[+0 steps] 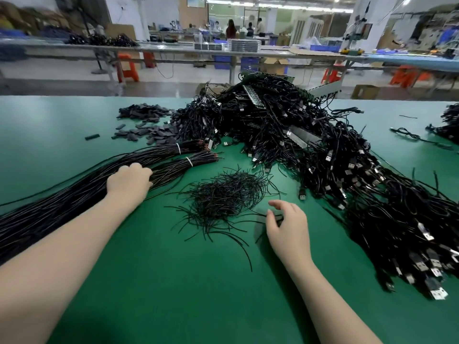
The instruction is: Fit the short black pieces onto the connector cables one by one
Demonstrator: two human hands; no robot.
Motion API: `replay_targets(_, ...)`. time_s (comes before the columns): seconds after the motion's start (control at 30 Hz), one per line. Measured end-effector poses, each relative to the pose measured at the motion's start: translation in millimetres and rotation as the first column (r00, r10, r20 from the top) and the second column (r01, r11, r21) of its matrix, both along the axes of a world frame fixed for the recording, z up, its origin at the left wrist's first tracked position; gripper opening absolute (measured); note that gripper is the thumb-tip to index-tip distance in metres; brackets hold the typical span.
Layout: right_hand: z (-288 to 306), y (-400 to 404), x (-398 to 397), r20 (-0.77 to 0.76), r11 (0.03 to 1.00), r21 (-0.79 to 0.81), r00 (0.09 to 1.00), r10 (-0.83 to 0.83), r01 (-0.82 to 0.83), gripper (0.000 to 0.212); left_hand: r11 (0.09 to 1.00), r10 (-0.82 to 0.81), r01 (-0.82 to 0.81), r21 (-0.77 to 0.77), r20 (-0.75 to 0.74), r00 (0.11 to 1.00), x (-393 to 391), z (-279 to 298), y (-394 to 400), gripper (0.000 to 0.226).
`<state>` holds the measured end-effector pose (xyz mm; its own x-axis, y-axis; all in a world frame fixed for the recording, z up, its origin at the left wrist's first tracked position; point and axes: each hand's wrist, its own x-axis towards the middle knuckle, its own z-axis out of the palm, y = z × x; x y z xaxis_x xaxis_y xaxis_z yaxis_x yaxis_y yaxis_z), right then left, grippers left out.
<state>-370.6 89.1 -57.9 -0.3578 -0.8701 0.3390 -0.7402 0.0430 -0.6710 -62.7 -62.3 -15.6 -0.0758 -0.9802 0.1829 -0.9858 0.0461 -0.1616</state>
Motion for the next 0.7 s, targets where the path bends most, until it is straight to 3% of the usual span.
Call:
replay_targets(0.1, 0, -2, 0, -0.014, 1.0, 0.023, 1.0, 0.009, -0.009, 0.022, 0.998, 0.005, -0.014, -0.067, -0.13, 0.991, 5, -2, -2, 0.021)
replay_targets(0.3, 1, -2, 0, -0.001, 1.0, 0.017, 1.0, 0.009, -0.009, 0.02, 0.995, -0.081, 0.076, -0.068, -0.07, 0.994, 8, 3, 2, 0.02)
replay_targets(0.37, 1, -2, -1, -0.002, 1.0, 0.016, 1.0, 0.008, -0.008, 0.02, 0.993, -0.095, 0.081, -0.087, -0.177, 0.98, 8, 1, 2, 0.006)
replay_targets(0.43, 1, -2, -2, -0.002, 1.0, 0.022, 1.0, 0.009, -0.009, 0.019, 0.992, -0.066, 0.022, -0.121, -0.374, 0.925, 11, -1, 3, 0.007)
replay_targets(0.5, 1, -1, -2, 0.001, 1.0, 0.023, 1.0, 0.008, -0.008, 0.019, 0.985, -0.017, -0.09, -0.147, -0.6, 0.8, 16, -3, 3, 0.007)
replay_targets(0.57, 1, -1, -2, 0.003, 1.0, 0.022, 1.0, 0.008, -0.008, 0.018, 0.964, 0.018, -0.217, -0.15, -0.783, 0.621, 19, -7, 3, 0.01)
replay_targets(0.7, 0, -3, -2, 0.0, 1.0, 0.026, 1.0, 0.014, -0.014, 0.018, 0.924, -0.022, -0.368, -0.104, -0.975, 0.219, 26, -18, 0, 0.011)
